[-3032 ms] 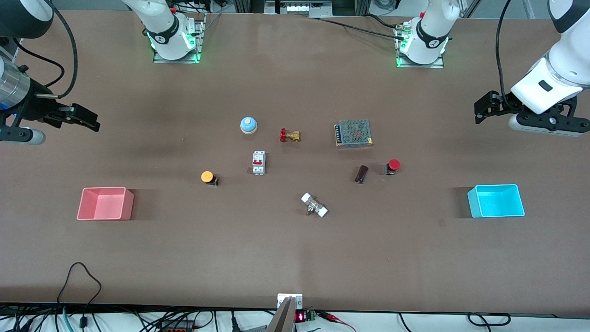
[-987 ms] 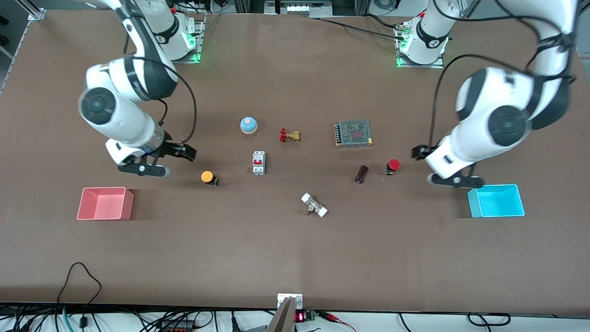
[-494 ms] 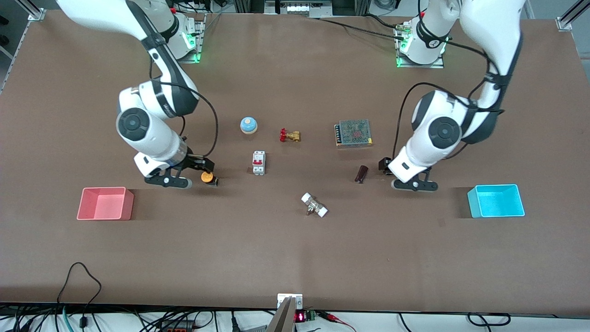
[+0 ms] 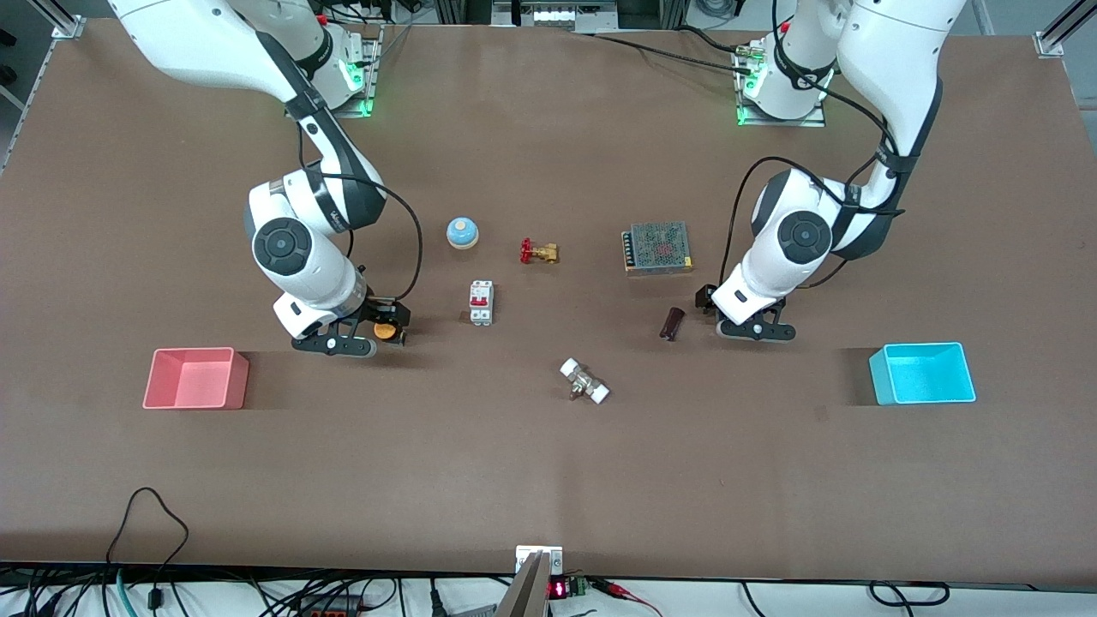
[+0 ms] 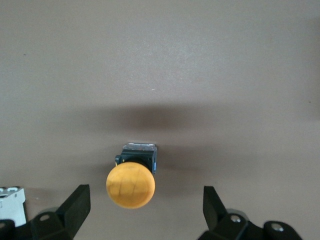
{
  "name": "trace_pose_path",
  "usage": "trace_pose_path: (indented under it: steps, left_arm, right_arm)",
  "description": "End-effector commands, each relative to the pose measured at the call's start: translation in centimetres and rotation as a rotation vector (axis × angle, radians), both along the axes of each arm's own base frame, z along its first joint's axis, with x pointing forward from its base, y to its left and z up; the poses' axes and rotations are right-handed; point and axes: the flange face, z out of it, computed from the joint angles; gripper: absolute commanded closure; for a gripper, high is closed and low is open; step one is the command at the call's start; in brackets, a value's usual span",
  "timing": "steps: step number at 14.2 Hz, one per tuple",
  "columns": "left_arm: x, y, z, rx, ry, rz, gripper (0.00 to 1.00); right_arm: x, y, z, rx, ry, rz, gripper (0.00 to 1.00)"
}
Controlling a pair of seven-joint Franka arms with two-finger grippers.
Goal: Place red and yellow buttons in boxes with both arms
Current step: 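Close the right gripper on the yellow button while the left gripper grasps the red button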
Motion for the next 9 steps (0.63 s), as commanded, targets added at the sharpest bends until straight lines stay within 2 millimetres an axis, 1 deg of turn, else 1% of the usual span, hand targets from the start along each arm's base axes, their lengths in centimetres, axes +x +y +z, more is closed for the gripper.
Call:
trace_pose_path:
  steps: [1, 2, 3, 4, 5, 6, 8, 9]
  left_arm:
    - [0.0, -0.3, -0.4, 0.002, -0.007, 0.003, 0.47]
    - [0.1, -0.2, -0.3, 0.003, -0.009, -0.007, 0.64]
    - [0.2, 0.0, -0.2, 0.003, -0.008, -0.023, 0.75]
    - [0.4, 0.4, 0.3, 0.003, -0.011, -0.032, 0.81]
    - [1.1, 0.7, 1.7, 0.000, -0.033, -0.028, 0.83]
    - [1.6, 1.4, 2.9, 0.004, -0.027, -0.014, 0.87]
    - [3.7, 2.6, 7.0, 0.024, 0.015, 0.012, 0.87]
    - [5.2, 3.4, 9.4, 0.037, 0.059, 0.031, 0.87]
  right_arm:
    - [0.4, 0.5, -0.5, 0.002, -0.021, 0.003, 0.00]
    - [0.4, 0.5, -0.8, 0.004, -0.022, 0.001, 0.00]
    - [0.5, 0.6, -1.4, 0.010, -0.026, 0.000, 0.00]
    - [0.5, 0.7, -1.8, 0.016, -0.034, 0.000, 0.00]
    - [0.5, 0.8, -2.0, 0.019, -0.036, 0.001, 0.00]
    - [0.4, 1.1, -2.2, 0.019, -0.033, 0.008, 0.00]
    - [0.3, 1.2, -2.3, 0.018, -0.032, 0.014, 0.00]
    - [0.2, 1.2, -2.5, 0.017, -0.027, 0.016, 0.00]
